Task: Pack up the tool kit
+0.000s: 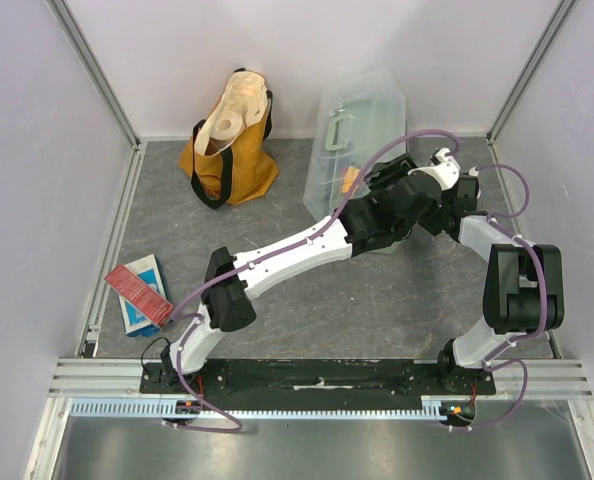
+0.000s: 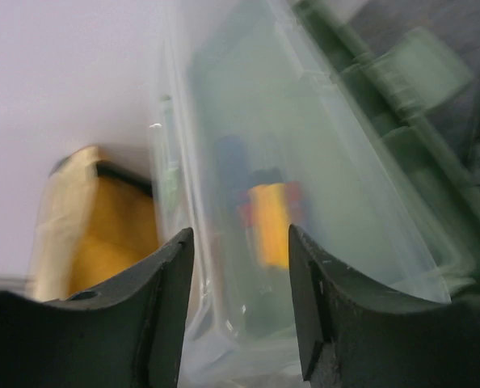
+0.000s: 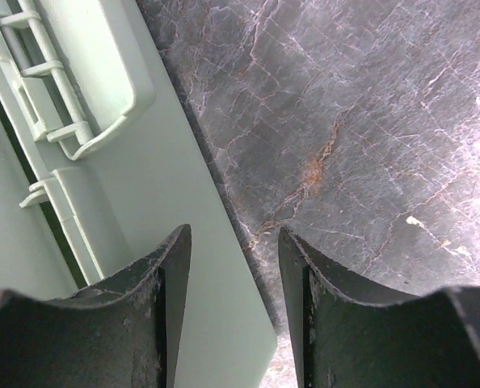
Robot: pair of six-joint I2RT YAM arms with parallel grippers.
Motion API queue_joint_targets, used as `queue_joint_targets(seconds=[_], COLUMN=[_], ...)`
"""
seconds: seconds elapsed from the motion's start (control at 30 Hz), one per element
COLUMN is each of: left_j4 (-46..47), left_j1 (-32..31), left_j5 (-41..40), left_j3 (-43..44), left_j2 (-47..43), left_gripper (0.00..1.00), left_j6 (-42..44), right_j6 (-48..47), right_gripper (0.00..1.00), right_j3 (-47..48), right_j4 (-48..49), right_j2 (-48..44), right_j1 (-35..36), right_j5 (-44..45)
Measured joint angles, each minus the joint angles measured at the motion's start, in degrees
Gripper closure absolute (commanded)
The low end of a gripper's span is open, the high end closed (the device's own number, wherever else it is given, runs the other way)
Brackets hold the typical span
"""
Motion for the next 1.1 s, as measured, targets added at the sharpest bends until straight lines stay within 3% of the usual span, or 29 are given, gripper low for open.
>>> queue_joint_targets(seconds=[0.27, 0.43, 0.77, 0.93, 1.1], left_j4=[-10.3, -11.9, -11.7, -12.9, -13.6], left_j1=[0.7, 3.8, 24.2, 33.4, 36.4], left_j5=[21.4, 32.0, 55.1, 66.9, 75.2], left_j3=[2.5, 2.5, -4.0, -5.1, -2.3], left_j2=[-3.1, -9.0, -16.6, -12.9, -6.4], left_gripper=[0.38, 0.36, 0.33, 0.33, 0.33], left_j6=[-15.2, -22.6, -41.3, -47.7, -51.3], right_j6=[-1.0, -1.6, -0.8, 1.4, 5.4], right_gripper=[0.44, 0.41, 0.40, 0.41, 0.43], right_j3=[-1.5, -3.8, -3.9, -1.5, -1.0], right_j4=[-2.5, -4.4, -4.2, 1.7, 10.7], right_j2=[0.6, 0.6, 1.2, 6.0, 11.0], right_j1=[-0.9, -4.4, -8.8, -10.8, -11.0], right_j5=[1.2, 1.6, -2.3, -10.5, -18.9])
